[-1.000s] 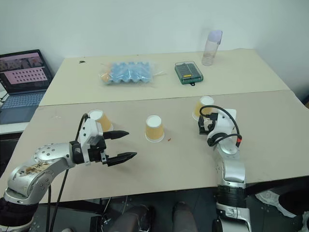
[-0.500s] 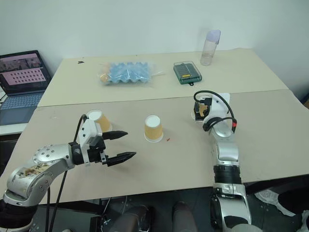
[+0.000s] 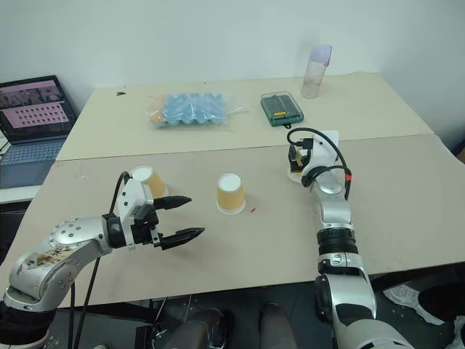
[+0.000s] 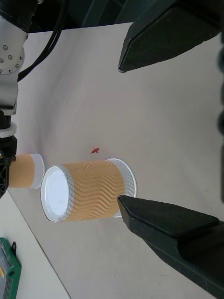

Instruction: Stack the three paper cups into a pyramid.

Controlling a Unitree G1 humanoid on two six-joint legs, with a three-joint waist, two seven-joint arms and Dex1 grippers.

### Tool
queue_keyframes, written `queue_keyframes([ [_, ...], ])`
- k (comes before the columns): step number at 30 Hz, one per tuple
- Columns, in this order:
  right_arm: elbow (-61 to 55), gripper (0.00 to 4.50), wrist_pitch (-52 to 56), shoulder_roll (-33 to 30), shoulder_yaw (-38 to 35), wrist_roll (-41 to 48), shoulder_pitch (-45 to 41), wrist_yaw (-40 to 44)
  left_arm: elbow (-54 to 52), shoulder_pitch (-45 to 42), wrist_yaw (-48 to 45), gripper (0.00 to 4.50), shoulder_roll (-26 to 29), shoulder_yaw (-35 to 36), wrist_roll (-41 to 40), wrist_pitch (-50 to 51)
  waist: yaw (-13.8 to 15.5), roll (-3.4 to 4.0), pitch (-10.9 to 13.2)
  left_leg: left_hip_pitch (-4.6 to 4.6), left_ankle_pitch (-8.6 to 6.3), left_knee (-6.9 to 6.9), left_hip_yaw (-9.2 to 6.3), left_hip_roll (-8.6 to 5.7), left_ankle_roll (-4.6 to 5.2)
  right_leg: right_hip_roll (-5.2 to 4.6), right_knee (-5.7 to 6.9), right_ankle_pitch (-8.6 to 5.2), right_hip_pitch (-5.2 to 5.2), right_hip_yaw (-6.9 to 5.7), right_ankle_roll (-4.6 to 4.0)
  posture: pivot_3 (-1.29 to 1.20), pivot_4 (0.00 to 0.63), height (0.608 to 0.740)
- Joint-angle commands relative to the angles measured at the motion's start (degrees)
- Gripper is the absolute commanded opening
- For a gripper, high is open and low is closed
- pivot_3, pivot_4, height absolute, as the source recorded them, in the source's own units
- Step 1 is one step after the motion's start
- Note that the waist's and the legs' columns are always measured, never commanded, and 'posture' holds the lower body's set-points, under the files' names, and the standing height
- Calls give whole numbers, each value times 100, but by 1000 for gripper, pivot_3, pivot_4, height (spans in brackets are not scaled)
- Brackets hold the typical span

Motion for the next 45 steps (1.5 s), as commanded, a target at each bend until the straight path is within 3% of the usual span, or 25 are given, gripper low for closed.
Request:
queue_keyframes([
  [1,-146,2703,-186,-22,-22,65,-162,51,-194,-35,29,4500,8,135,-69,-11,-1,0,0,0,0,0,0,0,0,0,0,0,0,0,0,0,150,740],
  [9,-779,2565,93,-22,-78,324,-66,267,-191,-35,35,4500,-7,85,-48,-25,-1,1,1,0,0,0,0,0,0,0,0,0,-1,0,0,0,150,740],
  [17,-3412,2565,1830,-854,168,2028,450,2456,-234,-9,82,4500,-54,54,-59,-3,25,2,2,-1,-4,-1,-2,1,6,0,-5,0,2,-2,1,0,150,740],
  [21,-3963,2565,2410,-1379,296,2743,684,3511,-257,-10,90,4500,-72,29,-79,14,25,1,2,-1,-6,-1,-3,4,8,-3,-9,-1,7,-4,2,0,150,740],
  [27,-4106,2565,2600,-1722,522,2999,892,4236,-289,-6,84,4500,-81,36,-84,40,23,0,2,-1,-7,-1,0,9,9,-19,-11,-1,8,-4,2,0,150,740],
  [34,-3263,2565,1930,-1582,1101,2440,876,4758,-377,22,127,4500,-69,113,-134,113,25,-3,2,-3,-7,0,1,11,9,-21,-13,-1,7,-4,2,0,150,740],
  [45,-2414,2565,1252,-1347,1286,1913,686,5033,-586,164,209,4500,1,269,-201,250,22,-3,2,-3,-7,0,1,11,8,-17,-12,0,6,-4,1,0,150,740],
])
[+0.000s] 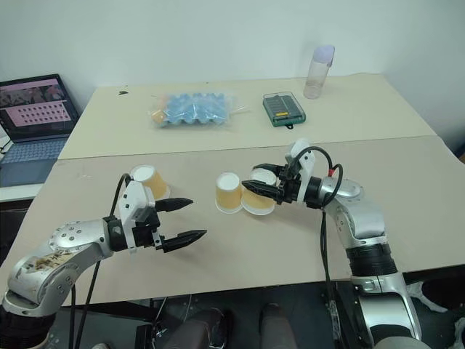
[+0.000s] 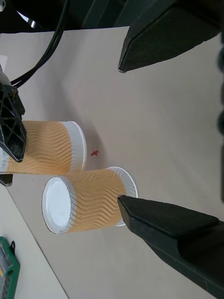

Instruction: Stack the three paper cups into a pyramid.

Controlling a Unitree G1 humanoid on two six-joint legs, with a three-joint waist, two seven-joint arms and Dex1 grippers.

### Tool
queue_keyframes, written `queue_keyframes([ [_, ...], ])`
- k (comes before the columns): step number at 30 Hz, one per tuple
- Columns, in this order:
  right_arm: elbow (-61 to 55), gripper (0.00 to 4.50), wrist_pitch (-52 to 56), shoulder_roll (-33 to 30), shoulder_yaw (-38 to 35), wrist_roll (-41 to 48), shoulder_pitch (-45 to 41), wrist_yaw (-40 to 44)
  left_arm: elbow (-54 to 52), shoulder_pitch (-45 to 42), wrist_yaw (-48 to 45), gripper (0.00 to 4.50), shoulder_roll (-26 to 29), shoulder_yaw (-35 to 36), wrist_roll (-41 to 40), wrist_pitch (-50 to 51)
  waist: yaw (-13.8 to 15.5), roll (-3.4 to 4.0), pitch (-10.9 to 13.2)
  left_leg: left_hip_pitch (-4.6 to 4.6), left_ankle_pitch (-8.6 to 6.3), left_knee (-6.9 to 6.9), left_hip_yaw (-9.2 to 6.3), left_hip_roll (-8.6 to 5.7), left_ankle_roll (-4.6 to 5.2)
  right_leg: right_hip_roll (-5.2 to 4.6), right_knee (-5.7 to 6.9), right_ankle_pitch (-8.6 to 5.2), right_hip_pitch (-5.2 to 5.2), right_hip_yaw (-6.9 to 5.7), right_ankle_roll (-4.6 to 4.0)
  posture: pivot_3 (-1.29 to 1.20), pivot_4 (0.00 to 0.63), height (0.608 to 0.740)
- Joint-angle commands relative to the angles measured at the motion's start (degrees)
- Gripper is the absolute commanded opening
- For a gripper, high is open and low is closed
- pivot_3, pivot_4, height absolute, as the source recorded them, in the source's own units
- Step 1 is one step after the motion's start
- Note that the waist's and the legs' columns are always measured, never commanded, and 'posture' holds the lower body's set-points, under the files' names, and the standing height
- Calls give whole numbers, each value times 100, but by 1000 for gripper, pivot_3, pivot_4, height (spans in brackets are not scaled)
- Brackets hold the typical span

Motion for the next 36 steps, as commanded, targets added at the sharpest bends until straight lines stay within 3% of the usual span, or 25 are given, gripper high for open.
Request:
queue_keyframes([
  [1,84,2565,-288,91,-16,-85,-204,53,-241,46,44,4500,53,197,-139,39,-3,0,0,0,0,0,0,0,0,1,0,0,-1,0,0,0,150,740],
  [23,1021,2565,-882,428,125,-608,-640,195,-301,-12,192,4500,98,259,-242,155,-3,0,0,0,0,0,0,-1,-3,14,1,1,-2,0,-2,0,150,740],
  [25,1066,3538,-891,445,119,-640,-640,192,-289,4,181,4500,95,279,-239,151,-1,0,0,0,0,0,0,-1,-3,16,2,1,-3,0,-2,0,150,740],
  [26,1082,3621,-895,453,121,-654,-636,191,-283,10,175,4500,93,287,-240,149,-1,0,0,0,0,0,0,-1,-3,17,2,1,-3,0,-2,0,150,740],
  [28,1107,4335,-913,464,121,-677,-636,193,-275,12,169,4500,86,288,-235,146,-2,0,0,0,0,0,0,-1,-3,16,2,1,-3,0,-2,0,150,740],
  [36,831,4447,-809,360,13,-649,-617,184,-235,19,155,4500,60,246,-191,105,-1,0,0,0,0,0,0,-1,-3,17,2,1,-3,0,-2,0,150,740],
])
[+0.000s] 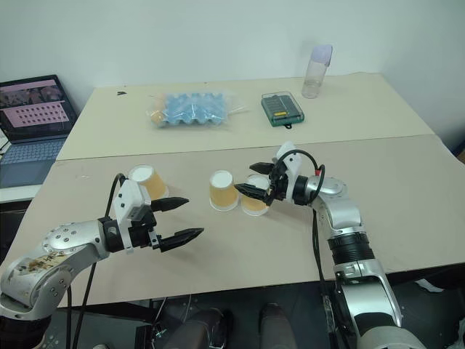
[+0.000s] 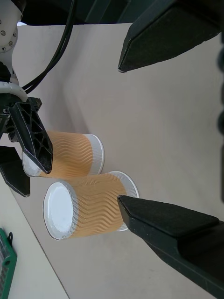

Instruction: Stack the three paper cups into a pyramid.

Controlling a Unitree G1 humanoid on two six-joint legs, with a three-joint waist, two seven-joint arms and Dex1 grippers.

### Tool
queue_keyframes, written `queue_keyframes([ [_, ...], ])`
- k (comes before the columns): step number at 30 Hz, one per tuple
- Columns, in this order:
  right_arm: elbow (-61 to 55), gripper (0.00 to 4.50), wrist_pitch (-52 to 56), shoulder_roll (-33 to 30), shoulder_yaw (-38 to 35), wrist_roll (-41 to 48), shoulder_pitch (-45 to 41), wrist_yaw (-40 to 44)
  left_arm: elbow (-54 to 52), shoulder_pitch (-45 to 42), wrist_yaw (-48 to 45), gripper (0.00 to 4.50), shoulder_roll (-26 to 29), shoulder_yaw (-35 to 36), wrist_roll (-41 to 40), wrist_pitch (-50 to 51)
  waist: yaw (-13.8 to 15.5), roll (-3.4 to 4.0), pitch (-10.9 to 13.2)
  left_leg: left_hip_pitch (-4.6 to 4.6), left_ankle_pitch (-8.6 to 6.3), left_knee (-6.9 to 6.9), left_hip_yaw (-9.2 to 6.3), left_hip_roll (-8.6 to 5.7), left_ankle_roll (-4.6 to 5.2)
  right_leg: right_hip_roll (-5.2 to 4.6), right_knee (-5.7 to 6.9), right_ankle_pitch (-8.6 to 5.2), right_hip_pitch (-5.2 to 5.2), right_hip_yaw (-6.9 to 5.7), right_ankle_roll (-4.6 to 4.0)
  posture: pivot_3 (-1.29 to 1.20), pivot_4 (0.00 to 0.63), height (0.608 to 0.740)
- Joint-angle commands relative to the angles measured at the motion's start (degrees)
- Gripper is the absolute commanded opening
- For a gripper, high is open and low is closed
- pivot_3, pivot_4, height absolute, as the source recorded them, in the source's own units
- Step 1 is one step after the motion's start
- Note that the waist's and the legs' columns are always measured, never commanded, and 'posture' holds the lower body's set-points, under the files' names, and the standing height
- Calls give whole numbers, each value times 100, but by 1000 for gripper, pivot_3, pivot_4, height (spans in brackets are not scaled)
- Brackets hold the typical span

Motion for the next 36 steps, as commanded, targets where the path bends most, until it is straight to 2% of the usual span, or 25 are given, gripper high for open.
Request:
queue_keyframes([
  [1,-653,4447,83,-237,-178,135,-90,70,-119,-48,-44,4500,17,90,-34,-124,1,1,1,0,0,0,0,0,0,0,0,0,0,0,0,0,150,740],
  [7,-2465,4447,1033,-804,-480,845,248,89,-49,-59,-99,4500,2,56,8,-185,35,1,1,-2,-3,0,-2,2,0,-8,-3,0,0,-1,1,0,150,740],
  [12,-3725,4447,2044,-1045,-1078,1820,161,-440,-2,14,-3,4500,-44,82,114,-273,50,0,1,-4,-5,0,0,5,0,-19,-3,-1,-2,2,1,0,150,740],
  [14,-3952,4447,2576,-987,-1370,2308,63,-897,2,32,398,4500,-279,193,241,-349,56,0,1,-4,-5,0,0,8,0,-19,-3,-1,0,2,1,0,150,740],
  [18,-4888,4447,2697,-1508,-991,1876,820,-1121,-218,215,2426,4500,-1518,479,1278,-788,149,-19,-5,-6,-8,2,0,11,4,-23,-16,-1,6,-3,1,0,150,740],
  [23,-5253,4447,2860,-1589,-1038,1976,1198,-1467,-797,1066,3403,4500,-2198,299,2296,-1252,156,-29,-7,-27,-15,12,15,15,11,-23,-18,1,-8,4,2,0,150,740],
  [27,-5395,4447,2926,-1657,-1181,2099,1403,-1612,-768,1624,3952,4500,-2613,223,2909,-1589,203,-32,-8,-21,-16,13,15,17,12,-23,-18,-1,2,-1,4,0,150,740],
  [30,-5372,4447,2845,-1822,-1380,2186,1623,-1458,-458,1581,3953,4500,-2722,325,2932,-1635,292,-33,-8,-22,-15,20,15,20,9,-24,-18,-6,6,-11,13,0,150,740],
  [32,-5244,4447,2811,-1973,-1511,2194,1771,-1384,-292,1518,3952,4500,-2783,408,2919,-1743,323,-33,-8,-22,-14,25,15,22,9,-24,-19,-30,9,-17,51,0,150,740],
  [36,-4657,4447,2407,-2466,-1959,1817,2441,-985,432,995,3768,4500,-2678,654,2814,-1893,383,-43,-13,-23,-15,27,15,22,10,-26,-21,-32,9,-27,53,0,150,740],
])
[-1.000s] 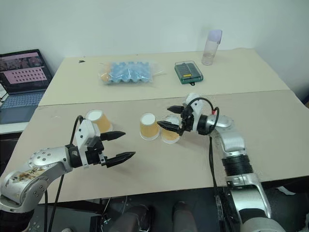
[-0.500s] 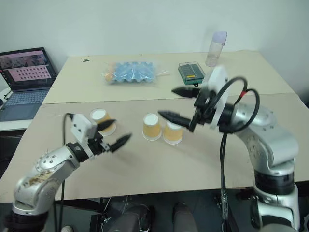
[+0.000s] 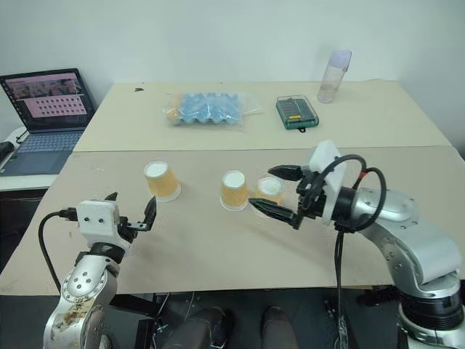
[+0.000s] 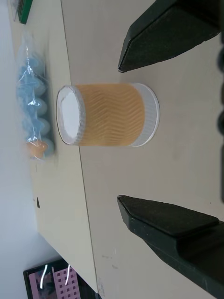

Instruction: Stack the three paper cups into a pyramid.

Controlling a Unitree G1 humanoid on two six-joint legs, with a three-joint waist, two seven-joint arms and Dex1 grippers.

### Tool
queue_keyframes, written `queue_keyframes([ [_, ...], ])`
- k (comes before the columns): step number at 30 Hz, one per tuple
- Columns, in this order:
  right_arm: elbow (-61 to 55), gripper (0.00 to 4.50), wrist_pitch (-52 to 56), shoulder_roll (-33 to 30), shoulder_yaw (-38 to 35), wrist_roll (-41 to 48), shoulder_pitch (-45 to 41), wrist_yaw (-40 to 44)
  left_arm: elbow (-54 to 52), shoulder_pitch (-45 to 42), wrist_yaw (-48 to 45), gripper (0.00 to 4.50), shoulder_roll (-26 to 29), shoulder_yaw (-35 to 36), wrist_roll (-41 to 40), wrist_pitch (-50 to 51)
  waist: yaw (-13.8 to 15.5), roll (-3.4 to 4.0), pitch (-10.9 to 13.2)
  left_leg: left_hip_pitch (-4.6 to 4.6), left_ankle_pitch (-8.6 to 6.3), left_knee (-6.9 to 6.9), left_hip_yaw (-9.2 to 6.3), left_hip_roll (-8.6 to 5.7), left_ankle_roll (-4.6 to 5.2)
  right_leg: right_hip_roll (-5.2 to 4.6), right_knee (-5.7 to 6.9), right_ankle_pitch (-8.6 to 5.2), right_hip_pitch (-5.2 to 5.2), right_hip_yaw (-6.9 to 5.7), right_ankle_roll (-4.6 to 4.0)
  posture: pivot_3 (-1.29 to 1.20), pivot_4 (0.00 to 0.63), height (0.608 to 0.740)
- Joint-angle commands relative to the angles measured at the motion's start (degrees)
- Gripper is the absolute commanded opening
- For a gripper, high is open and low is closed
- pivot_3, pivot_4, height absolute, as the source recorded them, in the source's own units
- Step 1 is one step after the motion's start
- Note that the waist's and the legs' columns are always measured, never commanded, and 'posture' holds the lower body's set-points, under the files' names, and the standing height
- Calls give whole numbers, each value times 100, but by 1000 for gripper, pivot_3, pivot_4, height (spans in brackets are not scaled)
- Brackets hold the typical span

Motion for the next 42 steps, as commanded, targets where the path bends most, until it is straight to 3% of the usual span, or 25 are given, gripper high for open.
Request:
queue_keyframes([
  [1,389,4447,-448,-306,-523,-234,385,306,487,-456,-181,4500,153,251,-48,-340,22,-2,-1,-2,0,0,0,0,0,1,-1,1,0,-2,-1,0,150,740],
  [4,574,4447,-627,-325,-550,-313,482,348,977,-852,-318,4500,250,303,-23,-561,-23,-2,-1,-5,0,1,9,0,0,0,1,26,-8,6,-40,0,150,740],
  [20,370,4447,-698,-262,-586,-277,578,145,2656,-2113,-1089,4500,310,188,-290,-823,-62,-5,-1,-5,0,3,12,7,0,2,2,27,-6,2,-41,0,150,740],
  [42,330,4447,-754,-264,-584,-393,728,-96,3326,-2871,-1563,4500,344,104,-431,-756,-67,-5,-1,-3,1,5,12,7,-1,2,4,29,-6,4,-43,0,150,740],
])
